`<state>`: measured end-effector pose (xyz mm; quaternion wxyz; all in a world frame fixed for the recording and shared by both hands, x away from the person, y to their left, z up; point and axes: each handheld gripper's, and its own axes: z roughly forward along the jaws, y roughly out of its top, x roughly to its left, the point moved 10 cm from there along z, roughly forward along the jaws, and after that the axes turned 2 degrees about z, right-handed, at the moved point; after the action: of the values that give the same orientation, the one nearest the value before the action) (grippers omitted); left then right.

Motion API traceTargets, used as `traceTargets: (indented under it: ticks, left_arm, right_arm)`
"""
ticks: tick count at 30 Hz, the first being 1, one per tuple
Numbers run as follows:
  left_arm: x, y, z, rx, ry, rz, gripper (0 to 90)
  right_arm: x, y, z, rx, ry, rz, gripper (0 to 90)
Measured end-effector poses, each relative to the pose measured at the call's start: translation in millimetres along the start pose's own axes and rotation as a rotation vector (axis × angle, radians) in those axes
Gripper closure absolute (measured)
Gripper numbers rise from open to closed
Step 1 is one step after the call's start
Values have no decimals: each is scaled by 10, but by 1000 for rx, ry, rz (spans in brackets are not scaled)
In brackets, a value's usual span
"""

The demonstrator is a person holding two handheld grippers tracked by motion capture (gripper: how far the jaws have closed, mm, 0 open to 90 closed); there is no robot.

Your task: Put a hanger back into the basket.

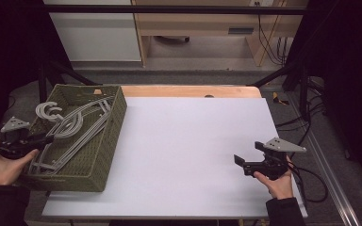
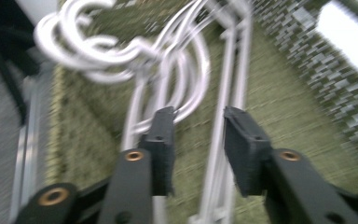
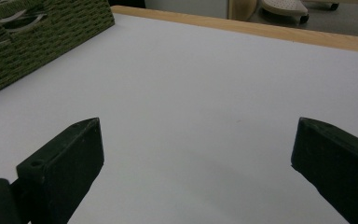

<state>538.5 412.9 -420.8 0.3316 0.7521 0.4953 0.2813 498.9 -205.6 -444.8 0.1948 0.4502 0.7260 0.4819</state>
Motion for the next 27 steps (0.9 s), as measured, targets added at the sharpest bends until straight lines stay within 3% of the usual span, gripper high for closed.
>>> traceTargets:
  ticks: [6,11,14,17,22,27]
  left_arm:
    - [-368,193,-109,-115,-78,12,455]
    - [-760,354,-183,-229,-161,10,316]
    - [-994,401,-185,-267,-204,21,239]
    - [-1157,408,-171,-278,-224,31,153]
    - [-1420,383,-113,-284,-261,38,90]
    - [-1531,341,-56,-272,-276,55,76]
  right_arm:
    - [9,3,9,-6,2,-3,24]
    - [11,19,-8,-19,4,0,23]
    - [15,30,-18,-28,9,2,23]
    - [15,34,-29,-32,12,-4,21]
    - [24,50,-46,-48,21,-3,20]
    - [25,54,-69,-57,33,-6,20]
